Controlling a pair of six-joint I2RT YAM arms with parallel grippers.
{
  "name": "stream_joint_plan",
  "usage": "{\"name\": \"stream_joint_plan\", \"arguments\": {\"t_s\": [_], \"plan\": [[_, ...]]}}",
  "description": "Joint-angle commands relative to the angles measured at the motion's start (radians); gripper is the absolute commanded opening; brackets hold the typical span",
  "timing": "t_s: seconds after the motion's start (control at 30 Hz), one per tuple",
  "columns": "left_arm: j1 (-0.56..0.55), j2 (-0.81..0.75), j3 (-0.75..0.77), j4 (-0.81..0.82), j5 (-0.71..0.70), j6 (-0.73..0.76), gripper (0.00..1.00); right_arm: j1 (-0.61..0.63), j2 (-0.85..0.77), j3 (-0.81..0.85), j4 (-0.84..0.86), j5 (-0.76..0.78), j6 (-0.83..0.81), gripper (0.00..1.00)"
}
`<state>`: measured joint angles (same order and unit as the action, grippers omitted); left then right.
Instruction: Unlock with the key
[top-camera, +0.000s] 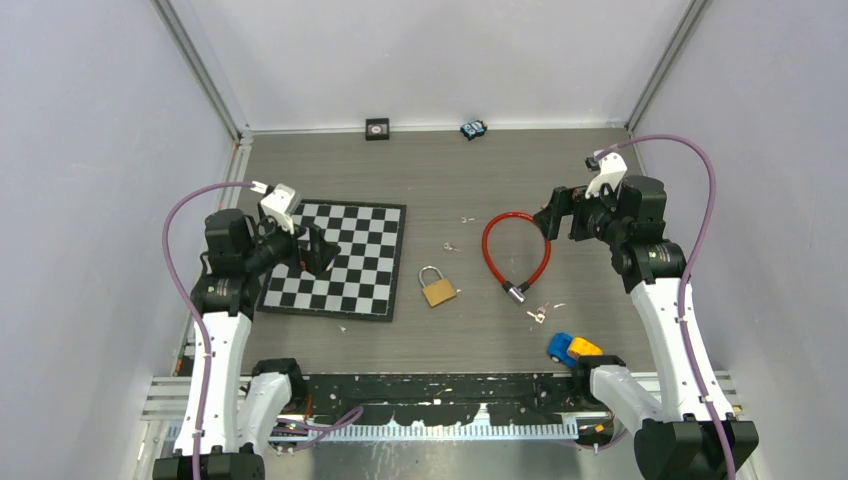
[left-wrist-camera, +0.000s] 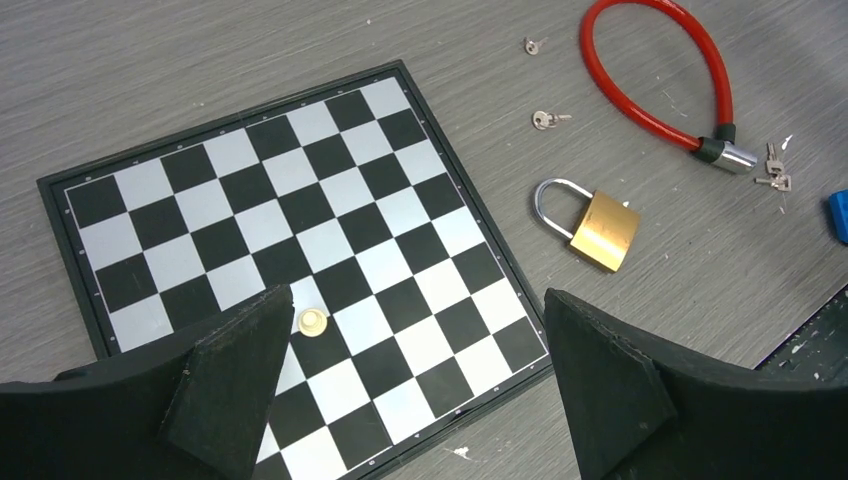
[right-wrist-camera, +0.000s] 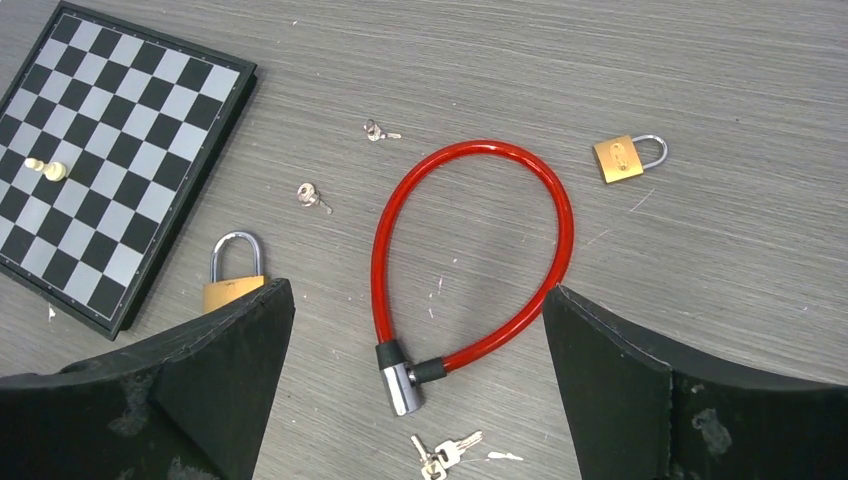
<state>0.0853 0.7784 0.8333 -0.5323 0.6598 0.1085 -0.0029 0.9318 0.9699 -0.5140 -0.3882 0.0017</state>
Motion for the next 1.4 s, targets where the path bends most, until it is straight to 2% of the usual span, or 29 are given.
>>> {"name": "stream_joint_plan", "arguments": {"t_s": [0.0, 0.5, 0.67, 0.8, 0.87, 1.03, 1.2, 1.37], "plan": [[0.002, -0.020, -0.005, 0.012, 0.039, 0.004, 0.98, -0.004, -0.008, 0.009, 0.019, -0.023, -0.027, 1.00], [0.002, -0.023, 0.005, -0.022, 0.056, 0.038, 0.98, 0.019, 0.019, 0.011, -0.030, -0.056, -0.097, 1.00], [0.002, -0.005, 0.013, -0.046, 0.093, 0.058, 0.99, 0.243, 0.082, 0.033, -0.095, 0.133, -0.211, 1.00], [0.002, -0.001, 0.008, -0.061, 0.139, 0.087, 0.99, 0.390, 0.145, 0.015, -0.153, 0.169, -0.302, 1.00], [0.002, 0.004, 0.007, -0.066, 0.156, 0.100, 0.96, 0.452, 0.183, -0.003, -0.139, 0.199, -0.320, 1.00], [0.002, 0.008, 0.005, -0.067, 0.154, 0.109, 0.94, 0.531, 0.318, 0.047, -0.071, 0.241, -0.297, 0.87], [0.002, 0.011, -0.006, -0.058, 0.158, 0.115, 0.94, 0.541, 0.500, 0.162, -0.027, 0.194, -0.255, 0.81], [0.002, 0.022, -0.013, -0.054, 0.180, 0.117, 0.92, 0.594, 0.702, 0.297, -0.005, 0.267, -0.260, 0.71]]}}
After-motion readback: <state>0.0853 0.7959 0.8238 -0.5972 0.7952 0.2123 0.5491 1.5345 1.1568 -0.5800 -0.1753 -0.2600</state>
